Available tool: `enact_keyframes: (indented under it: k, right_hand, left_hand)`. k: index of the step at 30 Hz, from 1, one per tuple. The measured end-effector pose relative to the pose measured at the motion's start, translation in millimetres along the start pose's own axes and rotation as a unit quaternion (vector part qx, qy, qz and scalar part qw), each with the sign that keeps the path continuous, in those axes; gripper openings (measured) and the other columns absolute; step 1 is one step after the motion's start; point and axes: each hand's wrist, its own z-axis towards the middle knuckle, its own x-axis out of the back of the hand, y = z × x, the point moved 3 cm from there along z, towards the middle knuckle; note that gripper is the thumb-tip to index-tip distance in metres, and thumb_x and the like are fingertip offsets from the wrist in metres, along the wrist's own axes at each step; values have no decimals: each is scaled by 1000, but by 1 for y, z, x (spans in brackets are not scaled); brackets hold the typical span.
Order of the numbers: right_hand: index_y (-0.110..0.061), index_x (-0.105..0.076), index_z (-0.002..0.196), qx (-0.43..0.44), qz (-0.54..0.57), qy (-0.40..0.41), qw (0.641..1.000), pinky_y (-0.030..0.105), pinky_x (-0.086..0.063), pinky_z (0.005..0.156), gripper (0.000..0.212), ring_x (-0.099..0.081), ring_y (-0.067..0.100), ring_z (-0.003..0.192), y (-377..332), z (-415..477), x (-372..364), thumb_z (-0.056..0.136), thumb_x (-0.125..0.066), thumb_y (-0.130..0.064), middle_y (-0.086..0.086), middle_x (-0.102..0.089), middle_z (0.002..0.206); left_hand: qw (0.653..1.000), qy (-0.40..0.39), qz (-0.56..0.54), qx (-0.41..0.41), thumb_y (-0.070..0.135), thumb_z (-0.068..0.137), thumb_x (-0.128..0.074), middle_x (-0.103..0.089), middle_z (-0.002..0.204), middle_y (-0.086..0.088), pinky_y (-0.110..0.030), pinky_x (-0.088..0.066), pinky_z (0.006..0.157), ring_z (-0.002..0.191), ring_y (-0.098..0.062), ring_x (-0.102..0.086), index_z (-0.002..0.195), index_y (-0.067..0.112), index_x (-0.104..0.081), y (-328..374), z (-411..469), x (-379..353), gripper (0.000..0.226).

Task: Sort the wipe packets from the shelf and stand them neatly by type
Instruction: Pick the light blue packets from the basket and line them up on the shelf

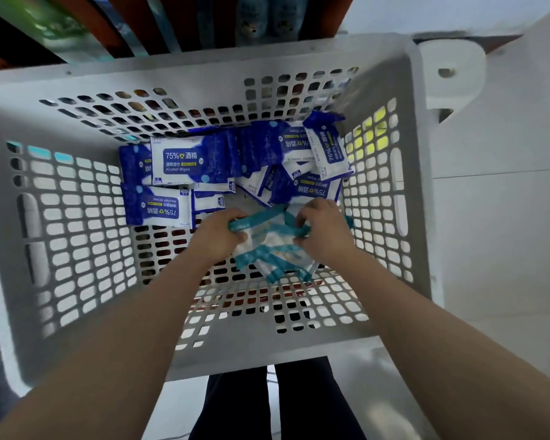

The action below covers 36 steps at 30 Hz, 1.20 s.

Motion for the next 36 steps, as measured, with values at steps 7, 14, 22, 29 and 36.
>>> enact_keyframes:
  k: [7, 14, 22, 29, 36]
  right_hand:
    - [-22, -62, 107, 119, -79, -103, 984, 37, -23, 113, 23, -46, 21, 127, -31, -31, 8, 85, -66, -27, -2, -58, 126]
    - [-19, -36, 126, 12, -77, -159, 984, 38, -50, 76, 46, -61, 27, 98, -7, -49, 17, 87, -61, -20, 6, -60, 113]
    - [-27, -60, 111, 10, -123, -211, 970, 39, -53, 83, 36, -58, 24, 101, 14, -42, 34, 86, -51, -4, 1, -60, 114]
    - [-26, -61, 111, 2, -114, -231, 966, 34, -49, 82, 35, -58, 24, 102, 19, -47, 35, 88, -49, -4, 2, -62, 113]
    - [-25, -61, 112, 4, -100, -240, 966, 34, -49, 83, 36, -58, 24, 102, 17, -48, 40, 87, -48, -2, 3, -63, 112]
  left_hand:
    - [991, -105, -81, -26, 8, 88, -65, -65, 86, 7, -14, -43, 64, 77, -4, -60, 92, 24, -66, 26, -7, 1, 17]
    - [1000, -8, 0, -22, 2, 93, -49, -62, 116, -5, -28, -45, 91, 103, -19, -58, 120, 12, -63, 29, 15, -38, 32]
    - [993, -72, 77, -47, 10, 71, -78, -51, 127, -8, -36, -46, 96, 113, -26, -53, 133, 15, -45, 13, 39, -69, 71]
    - [996, -72, 38, -41, 8, 80, -70, -56, 82, 0, -17, -37, 61, 79, -19, -52, 83, 15, -59, 19, 34, -57, 14]
    - [995, -58, -26, -74, 8, 81, -69, -63, 96, 0, -23, -42, 69, 83, -14, -57, 96, 22, -58, 50, 36, -52, 23]
